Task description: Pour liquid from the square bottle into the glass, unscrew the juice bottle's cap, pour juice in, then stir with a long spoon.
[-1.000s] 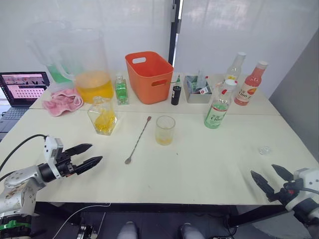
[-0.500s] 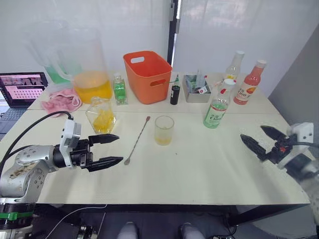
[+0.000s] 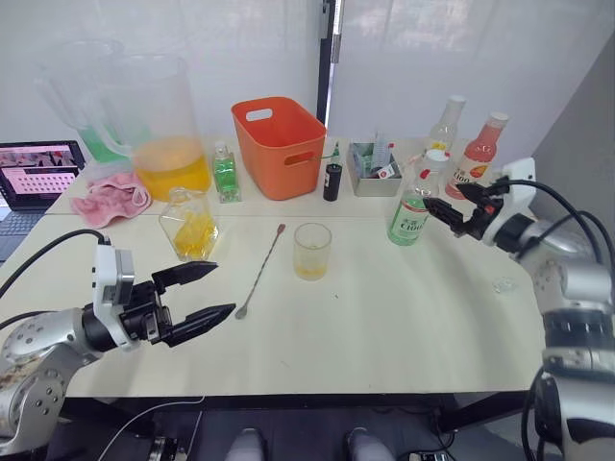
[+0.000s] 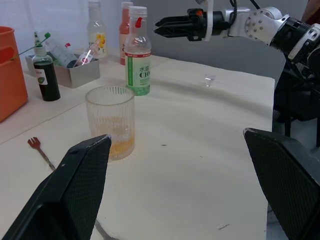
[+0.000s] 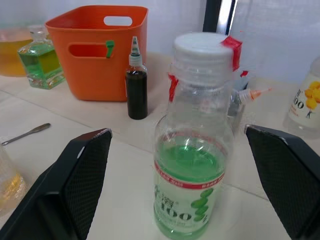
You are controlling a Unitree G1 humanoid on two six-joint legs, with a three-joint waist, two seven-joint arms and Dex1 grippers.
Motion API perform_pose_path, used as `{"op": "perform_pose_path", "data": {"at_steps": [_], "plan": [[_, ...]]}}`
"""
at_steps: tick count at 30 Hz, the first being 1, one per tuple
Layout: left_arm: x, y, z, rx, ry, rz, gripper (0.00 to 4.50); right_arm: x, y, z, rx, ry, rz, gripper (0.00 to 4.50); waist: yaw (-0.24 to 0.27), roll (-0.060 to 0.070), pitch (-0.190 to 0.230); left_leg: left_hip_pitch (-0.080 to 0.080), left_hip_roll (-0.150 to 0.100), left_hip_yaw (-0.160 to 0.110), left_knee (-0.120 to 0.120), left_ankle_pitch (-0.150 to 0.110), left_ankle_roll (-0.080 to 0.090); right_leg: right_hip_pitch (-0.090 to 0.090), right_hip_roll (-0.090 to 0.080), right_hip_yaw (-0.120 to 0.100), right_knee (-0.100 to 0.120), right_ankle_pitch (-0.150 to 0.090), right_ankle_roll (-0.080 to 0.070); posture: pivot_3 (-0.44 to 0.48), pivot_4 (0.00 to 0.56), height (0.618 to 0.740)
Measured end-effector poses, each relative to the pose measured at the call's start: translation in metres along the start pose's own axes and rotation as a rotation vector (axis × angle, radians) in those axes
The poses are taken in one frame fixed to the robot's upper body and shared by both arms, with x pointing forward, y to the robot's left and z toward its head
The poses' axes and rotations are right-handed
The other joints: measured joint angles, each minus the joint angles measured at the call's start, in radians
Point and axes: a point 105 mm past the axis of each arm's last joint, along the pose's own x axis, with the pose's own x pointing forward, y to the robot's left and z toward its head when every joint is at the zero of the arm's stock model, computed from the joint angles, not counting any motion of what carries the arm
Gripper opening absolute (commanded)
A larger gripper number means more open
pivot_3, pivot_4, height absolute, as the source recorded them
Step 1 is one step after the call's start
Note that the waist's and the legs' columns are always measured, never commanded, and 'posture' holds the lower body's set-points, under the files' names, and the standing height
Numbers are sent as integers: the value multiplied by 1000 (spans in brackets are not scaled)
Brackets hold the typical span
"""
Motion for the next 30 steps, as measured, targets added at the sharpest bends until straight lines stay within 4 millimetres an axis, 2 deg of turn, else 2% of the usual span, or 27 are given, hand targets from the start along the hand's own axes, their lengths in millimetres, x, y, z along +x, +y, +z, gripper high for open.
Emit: {"op": "perform_pose_path", "data": {"at_steps": [4, 16, 19, 25, 26, 30], "plan": [[-2, -4, 4, -8, -37, 48, 4483, 17, -1, 2, 14, -12, 12, 4500, -4, 0, 0, 0, 0, 0, 0, 0, 0, 0, 0, 0, 0, 2, -1, 0, 150, 703], [-5, -11, 1, -17, -17, 81, 4483, 43, -1, 1, 26, -1, 15, 4500, -7, 2, 1, 0, 0, 0, -1, 0, 0, -1, 0, 0, 0, 5, 0, 0, 150, 703], [-5, -12, 0, -18, -14, 89, 4500, 48, 0, 1, 36, 2, 13, 3690, -8, 2, 1, 0, 0, 0, -1, 0, 0, -1, 0, 0, 0, 5, 0, 0, 150, 703], [-4, -12, 2, -9, -13, 94, 4500, 50, -2, 2, 35, -8, -14, 1678, -10, 2, 2, 0, 0, 0, -2, 0, 0, -1, 0, 0, 0, 5, -1, 0, 150, 703], [-4, -12, 1, -9, -13, 95, 4500, 50, -3, 1, 36, -10, -20, 1465, -10, 2, 2, 0, 0, 0, -2, 0, 0, -1, 0, 0, 0, 5, -1, 0, 150, 703], [-3, -12, 2, -4, -14, 92, 4500, 50, -4, 0, 43, -15, -28, 1453, -14, 2, 2, 0, 0, 0, -2, 0, 0, -1, 0, 0, 0, 5, 0, 0, 150, 703]]}}
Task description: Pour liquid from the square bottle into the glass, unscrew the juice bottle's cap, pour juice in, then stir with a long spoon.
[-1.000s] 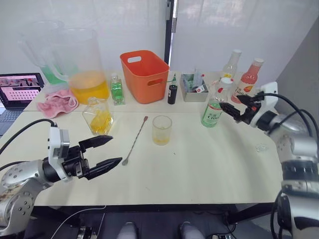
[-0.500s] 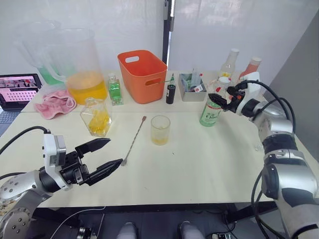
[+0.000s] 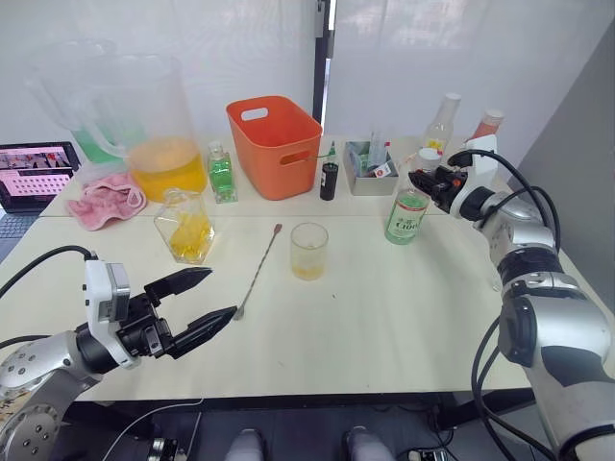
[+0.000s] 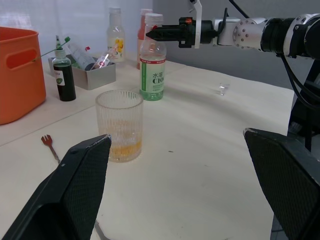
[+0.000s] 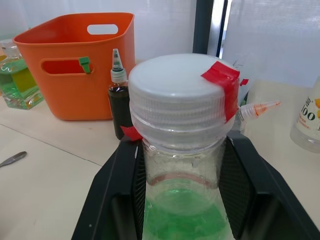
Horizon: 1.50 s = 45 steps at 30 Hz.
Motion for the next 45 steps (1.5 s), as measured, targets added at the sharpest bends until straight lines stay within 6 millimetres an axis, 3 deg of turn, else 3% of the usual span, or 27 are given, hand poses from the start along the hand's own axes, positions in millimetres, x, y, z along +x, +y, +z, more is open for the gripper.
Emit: {"op": "perform_pose_path", "data": {"at_steps": [7, 12, 16, 24, 32, 35, 45], "plan": [[5, 2, 3, 14, 3, -29, 4500, -2, 4, 3, 7, -7, 60, 1453, -3, 2, 2, 0, 0, 0, 0, 0, 0, 0, 0, 0, 0, 1, 2, 0, 150, 703], [14, 8, 3, 8, 1, -88, 4500, -17, 19, 20, -43, -37, 217, 1453, 1, 6, 4, -1, 0, -1, -1, 0, 0, -1, 0, 0, 1, 1, 3, 0, 150, 703], [22, 17, 3, 2, 9, -136, 4500, -43, 46, 33, -84, -30, 351, 1453, 12, 7, 5, -2, 0, -1, -2, 0, 0, -2, 1, 0, 1, 0, 3, 0, 150, 703], [39, 26, -2, -18, 31, -264, 4500, -89, 126, 38, -62, 27, 598, 1453, 13, 7, 5, -1, 0, -1, -1, 0, 0, -1, 0, 0, 1, -3, 7, 0, 150, 703], [50, 31, -1, -14, 49, -371, 4500, -105, 201, 35, -45, -7, 716, 1453, 13, 7, 5, -1, 0, -2, -1, 0, 0, -1, 1, 0, 1, -3, 7, 0, 150, 703], [49, 32, -3, -22, 57, -386, 4500, -105, 218, 22, -26, 19, 740, 1453, 14, 7, 5, -2, 0, -2, -1, 0, 0, -1, 1, 0, 1, -3, 7, 0, 150, 703], [47, 35, -3, -16, 79, -418, 4500, -96, 239, -1, -53, 36, 717, 1453, 17, 6, 5, -2, 0, -2, 0, 0, 0, -1, 1, -1, 1, -3, 7, 0, 150, 703]]}}
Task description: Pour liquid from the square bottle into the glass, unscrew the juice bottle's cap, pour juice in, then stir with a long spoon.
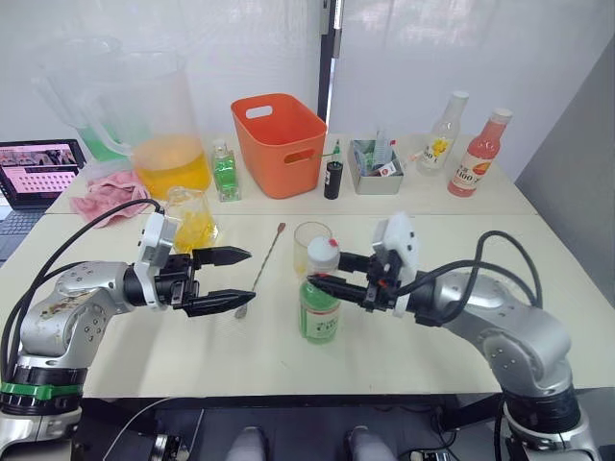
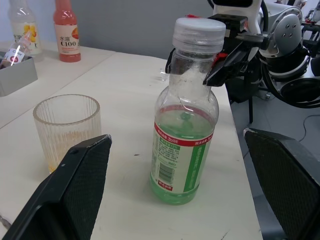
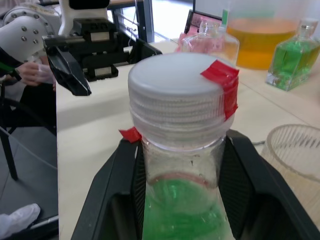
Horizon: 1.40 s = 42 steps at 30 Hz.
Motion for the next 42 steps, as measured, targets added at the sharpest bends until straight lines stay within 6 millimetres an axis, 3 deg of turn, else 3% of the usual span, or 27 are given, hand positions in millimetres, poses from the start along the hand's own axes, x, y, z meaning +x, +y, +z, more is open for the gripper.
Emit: {"op": "perform_pose_path", "data": {"at_steps": [2, 4, 10, 20, 27, 39, 42], "plan": [[0, 0, -1, 1, 5, 0, 4500, 2, 1, -1, -18, 0, -2, 1453, -2, 0, 0, 1, 0, 0, 0, 0, 0, 0, 0, 0, 0, 0, 0, 0, 150, 703], [0, 0, -1, 1, 8, -1, 4500, 3, 2, -1, -32, -3, -2, 2528, -4, 0, 0, 1, 1, 0, 0, 0, 0, 0, 1, 0, 0, 0, 0, 0, 150, 703], [-6, -4, -5, -12, 34, 10, 4500, 0, 2, -3, -25, 15, 19, 4462, -2, -1, 0, 1, 1, 0, 0, 0, 0, 0, 1, 0, 0, 0, 0, 0, 150, 703], [-9, -14, -4, -2, 47, 15, 4500, -35, -15, -1, -73, 137, 254, 4462, 5, -2, 0, 1, 1, 0, 0, 0, 0, 0, 0, -1, -1, -4, -6, 0, 150, 703], [-18, -31, -6, -25, 48, 71, 4500, -28, -37, 12, -121, 108, 414, 4462, -6, -2, 1, 2, 1, 0, 0, 0, 0, 0, 0, -1, 0, -4, -6, 0, 150, 703], [-24, -46, -2, -20, 56, 143, 4500, -2, -33, 4, -147, 74, 609, 4462, 0, -3, 1, 1, 1, 0, 0, 0, 0, 0, 0, -1, 0, -4, -6, 0, 150, 703], [-26, -49, -3, -25, 69, 148, 4500, 0, -33, 2, -140, 73, 621, 3667, -2, -3, 1, 1, 1, 0, 0, 0, 0, 0, 0, -1, 0, -4, -7, 0, 150, 703]]}}
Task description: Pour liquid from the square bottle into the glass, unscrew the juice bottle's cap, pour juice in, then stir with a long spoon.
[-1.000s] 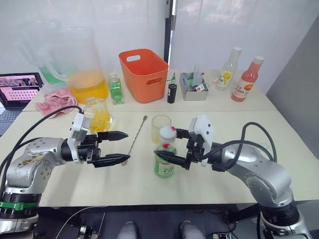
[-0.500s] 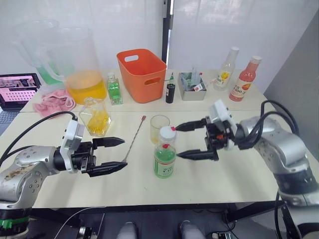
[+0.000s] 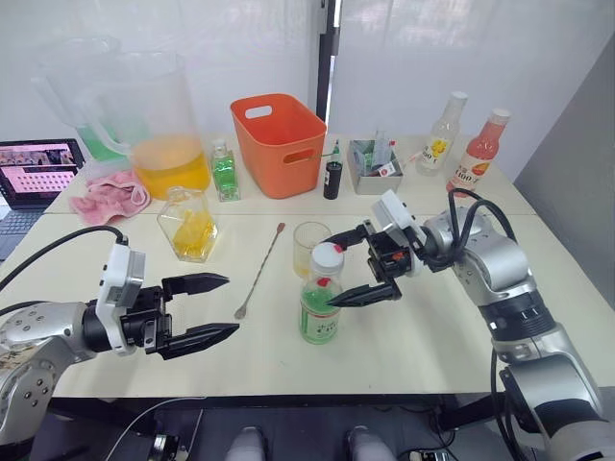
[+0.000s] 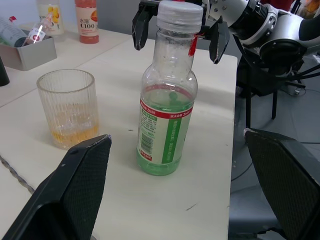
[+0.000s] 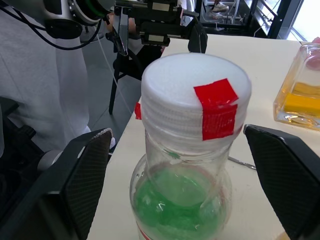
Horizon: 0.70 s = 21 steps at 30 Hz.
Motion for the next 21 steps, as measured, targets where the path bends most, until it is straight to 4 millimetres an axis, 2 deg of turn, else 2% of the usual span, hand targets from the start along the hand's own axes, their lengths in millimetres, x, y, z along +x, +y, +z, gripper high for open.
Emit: {"op": "perform_pose_path", "data": {"at_steps": [5, 7, 14, 21], "plan": [[-1, -1, 1, -3, -8, 5, 4500, 5, -1, -1, 6, -22, 19, 1931, -1, 0, 0, 0, 0, 0, 0, 0, 0, 0, 0, 0, 0, 0, 0, 0, 150, 703], [-1, -1, 2, -4, -12, 2, 4500, 5, -1, -2, 8, -21, 24, 1429, 1, 0, 0, 0, 0, 0, 0, 0, 0, 0, 0, 0, 0, 0, 0, 0, 150, 703], [7, 0, 2, -9, -17, -42, 4500, 1, 3, -1, 30, -6, 10, 1420, 6, 0, 0, 0, 0, 0, 0, 0, 0, 0, 0, 0, 0, 0, 0, 0, 150, 703], [22, 10, 4, -1, -38, -125, 4500, -12, 14, 6, 103, -39, -200, 1420, 25, 0, 0, 0, 0, 0, 0, 0, 0, 0, 0, 0, 0, 0, 0, 0, 150, 703]]}}
